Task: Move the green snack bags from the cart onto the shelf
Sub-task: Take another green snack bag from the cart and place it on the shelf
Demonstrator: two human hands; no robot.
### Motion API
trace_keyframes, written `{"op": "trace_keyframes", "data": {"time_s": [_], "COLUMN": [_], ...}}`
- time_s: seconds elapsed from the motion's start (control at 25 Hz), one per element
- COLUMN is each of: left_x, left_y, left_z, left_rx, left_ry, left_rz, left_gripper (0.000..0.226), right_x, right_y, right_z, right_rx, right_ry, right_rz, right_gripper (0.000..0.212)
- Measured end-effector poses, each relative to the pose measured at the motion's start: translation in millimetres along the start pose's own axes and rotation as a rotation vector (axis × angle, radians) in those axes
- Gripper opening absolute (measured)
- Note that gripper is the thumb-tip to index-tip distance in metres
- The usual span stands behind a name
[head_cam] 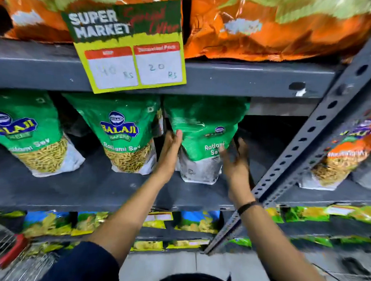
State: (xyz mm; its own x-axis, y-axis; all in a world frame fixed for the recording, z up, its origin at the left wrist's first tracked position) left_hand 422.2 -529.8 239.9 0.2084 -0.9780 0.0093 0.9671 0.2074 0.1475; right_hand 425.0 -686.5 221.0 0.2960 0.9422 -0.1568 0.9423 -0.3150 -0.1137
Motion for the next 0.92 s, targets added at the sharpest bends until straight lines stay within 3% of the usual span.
{"op": "trace_keyframes", "data": {"time_s": [0.08,0.12,0.2,0.24,0.32,0.4,0.6,0.72,0.8,0.92], "left_x": [-4.1,-7.0,-4.3,-3.4,-2.7,1.1,21.4,33.3,34.3,23.4], "left_y": [2.9,5.6,14.8,11.5,8.3,6.5,5.0,-2.9,-5.1,-9.6], "left_z": [-15.1,-27.3,-46.2,-36.1,-34.4,-32.9,-32.1,-26.7,-26.8,-35.9], "left_rx": [-0.1,-0.127,-0.172,-0.186,-0.107,-0.09,-0.124,-0.117,-0.103,-0.006], "left_ry": [-0.083,-0.137,-0.147,-0.08,-0.07,-0.082,-0.062,-0.022,-0.004,0.025], "left_rz": [0.035,0.044,0.133,0.195,0.317,0.334,0.055,0.07,0.091,0.231], "left_gripper": [0.075,0.087,0.09,0.092,0.078,0.06,0.053,0.042,0.042,0.034], "right_x": [7.8,12.8,18.7,17.6,10.5,7.3,8.9,6.0,8.7,15.2], "right_y": [-44.6,-60.5,-61.2,-50.6,-25.4,-11.6,-12.1,1.3,1.8,-17.3], "right_z": [15.4,16.8,18.6,20.2,20.2,31.9,44.2,40.5,44.5,58.4], "right_rx": [0.174,0.295,0.416,0.391,0.315,0.294,0.272,0.273,0.261,0.233], "right_ry": [0.225,0.251,0.271,0.284,0.33,0.343,0.245,0.187,0.237,0.273], "right_rz": [-0.075,-0.176,-0.33,-0.322,-0.174,-0.1,-0.247,-0.252,-0.182,0.095], "right_gripper": [0.059,0.055,0.055,0.055,0.052,0.052,0.07,0.077,0.06,0.019]}}
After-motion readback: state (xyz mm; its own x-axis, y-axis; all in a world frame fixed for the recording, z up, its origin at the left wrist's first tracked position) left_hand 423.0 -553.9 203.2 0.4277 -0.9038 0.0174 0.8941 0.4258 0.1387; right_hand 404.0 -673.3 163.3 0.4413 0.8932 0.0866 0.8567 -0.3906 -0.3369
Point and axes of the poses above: each hand's wrist, its own y-axis towards the middle knuckle, its own x-axis out of the palm, z = x × y, the point moved 1 cm from there along y, towards the middle knuckle, and after that the axes turned 8 degrees about x, right-handed, at the moved point
